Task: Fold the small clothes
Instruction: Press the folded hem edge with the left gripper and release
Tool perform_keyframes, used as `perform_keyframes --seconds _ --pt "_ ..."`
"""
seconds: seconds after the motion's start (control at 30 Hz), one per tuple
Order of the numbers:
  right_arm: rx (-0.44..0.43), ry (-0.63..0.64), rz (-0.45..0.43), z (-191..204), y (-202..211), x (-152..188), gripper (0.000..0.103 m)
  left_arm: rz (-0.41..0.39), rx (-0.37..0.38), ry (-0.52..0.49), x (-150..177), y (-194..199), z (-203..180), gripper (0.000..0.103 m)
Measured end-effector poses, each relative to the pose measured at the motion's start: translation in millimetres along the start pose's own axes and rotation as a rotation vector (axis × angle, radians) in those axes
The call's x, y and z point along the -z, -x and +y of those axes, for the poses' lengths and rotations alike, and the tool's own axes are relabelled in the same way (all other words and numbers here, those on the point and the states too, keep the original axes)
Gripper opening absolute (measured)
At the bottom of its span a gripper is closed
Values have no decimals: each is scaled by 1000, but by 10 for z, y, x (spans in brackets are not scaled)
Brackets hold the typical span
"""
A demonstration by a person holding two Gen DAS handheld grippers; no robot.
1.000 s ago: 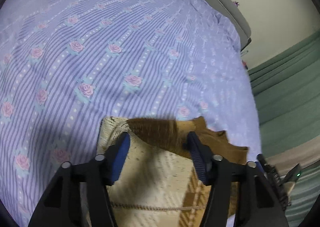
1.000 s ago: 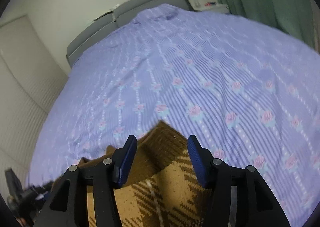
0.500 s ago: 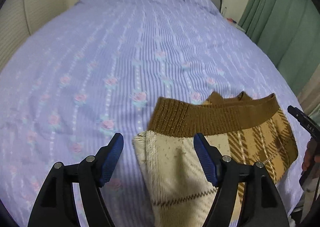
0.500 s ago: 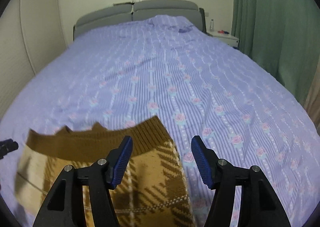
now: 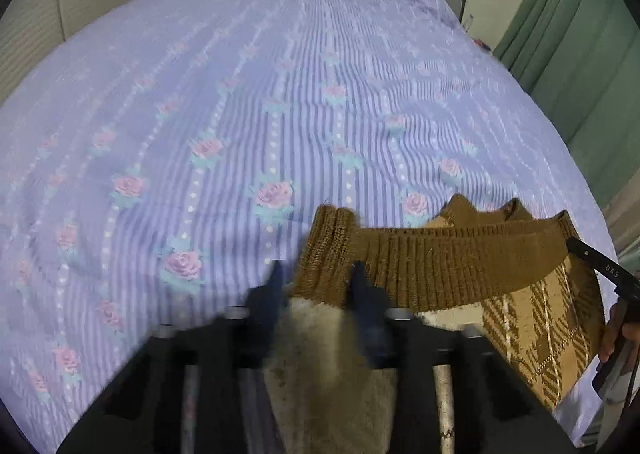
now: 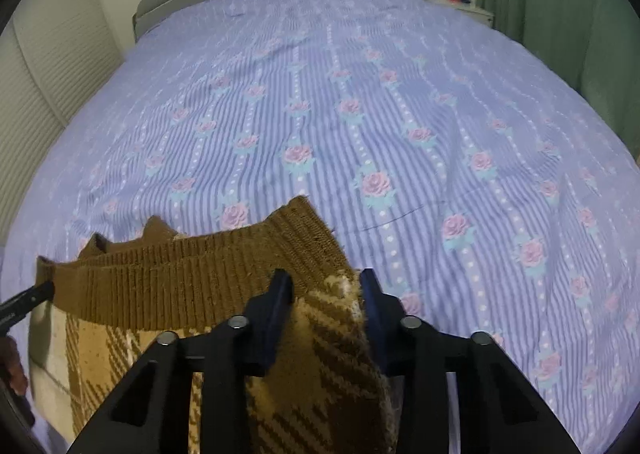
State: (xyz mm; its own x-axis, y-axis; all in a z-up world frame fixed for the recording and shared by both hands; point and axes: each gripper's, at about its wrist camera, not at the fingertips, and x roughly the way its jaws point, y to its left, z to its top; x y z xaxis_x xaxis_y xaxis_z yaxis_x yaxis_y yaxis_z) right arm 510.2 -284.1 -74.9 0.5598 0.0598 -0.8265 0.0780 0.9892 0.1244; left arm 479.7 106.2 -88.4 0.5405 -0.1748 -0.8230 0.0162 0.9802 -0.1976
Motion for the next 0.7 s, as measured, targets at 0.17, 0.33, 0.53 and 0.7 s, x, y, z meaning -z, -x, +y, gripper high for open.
perform_keyframes --seconds 0.17,0.33,0.53,0.7 --pt "43 -10 -110 12 222 92 14 -127 -4 -3 90 324 -12 14" --pt "138 -1 -106 46 159 144 13 -45 -24 57 111 72 146 14" --pt "188 13 -74 117 153 108 42 -16 -94 66 64 42 169 59" --pt "210 58 -175 286 677 190 68 -130 -176 6 110 645 158 67"
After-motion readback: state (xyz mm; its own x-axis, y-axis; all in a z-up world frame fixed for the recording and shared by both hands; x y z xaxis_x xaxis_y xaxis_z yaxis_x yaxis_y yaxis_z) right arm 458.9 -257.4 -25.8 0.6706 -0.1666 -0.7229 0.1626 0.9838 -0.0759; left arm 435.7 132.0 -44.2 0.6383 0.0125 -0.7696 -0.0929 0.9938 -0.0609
